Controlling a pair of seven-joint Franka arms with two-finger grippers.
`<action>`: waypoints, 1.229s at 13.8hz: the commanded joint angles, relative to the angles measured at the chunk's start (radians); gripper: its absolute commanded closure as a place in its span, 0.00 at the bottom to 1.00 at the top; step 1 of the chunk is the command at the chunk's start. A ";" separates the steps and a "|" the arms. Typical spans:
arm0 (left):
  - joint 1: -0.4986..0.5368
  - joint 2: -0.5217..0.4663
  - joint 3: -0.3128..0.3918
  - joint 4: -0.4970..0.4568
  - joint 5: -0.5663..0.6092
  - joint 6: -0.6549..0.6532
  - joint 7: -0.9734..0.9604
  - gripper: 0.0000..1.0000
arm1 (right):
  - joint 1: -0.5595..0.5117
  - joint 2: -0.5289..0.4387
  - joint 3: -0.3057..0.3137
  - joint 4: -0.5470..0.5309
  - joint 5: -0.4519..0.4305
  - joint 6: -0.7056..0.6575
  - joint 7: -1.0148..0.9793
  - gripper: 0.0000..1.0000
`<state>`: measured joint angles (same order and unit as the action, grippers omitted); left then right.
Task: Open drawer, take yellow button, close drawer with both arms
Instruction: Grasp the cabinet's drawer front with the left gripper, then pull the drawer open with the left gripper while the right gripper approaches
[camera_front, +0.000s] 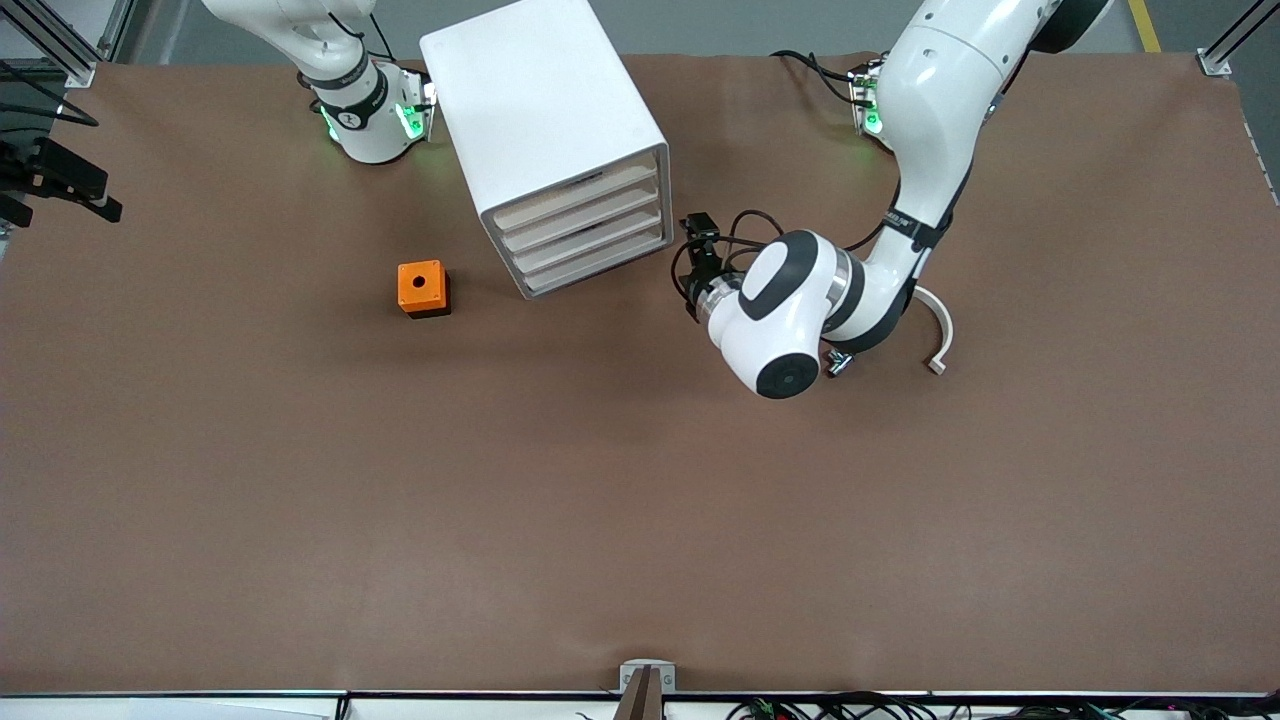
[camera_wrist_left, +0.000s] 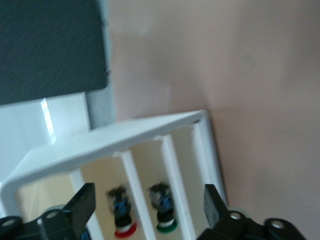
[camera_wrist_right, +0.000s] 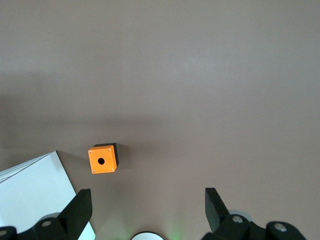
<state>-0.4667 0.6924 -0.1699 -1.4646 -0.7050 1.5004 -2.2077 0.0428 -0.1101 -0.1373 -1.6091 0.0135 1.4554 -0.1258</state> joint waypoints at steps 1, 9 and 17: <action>-0.003 0.027 0.001 0.021 -0.103 -0.022 -0.088 0.12 | 0.002 -0.019 0.001 -0.005 -0.012 0.000 -0.008 0.00; -0.069 0.068 0.000 0.020 -0.266 -0.054 -0.172 0.33 | -0.003 0.004 -0.001 0.005 -0.012 -0.001 0.002 0.00; -0.106 0.078 -0.003 0.021 -0.318 -0.063 -0.234 0.41 | -0.060 0.310 -0.004 0.061 -0.033 0.046 -0.012 0.00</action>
<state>-0.5693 0.7626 -0.1771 -1.4634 -0.9956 1.4553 -2.4058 0.0130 0.1132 -0.1446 -1.5965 -0.0019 1.5066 -0.1260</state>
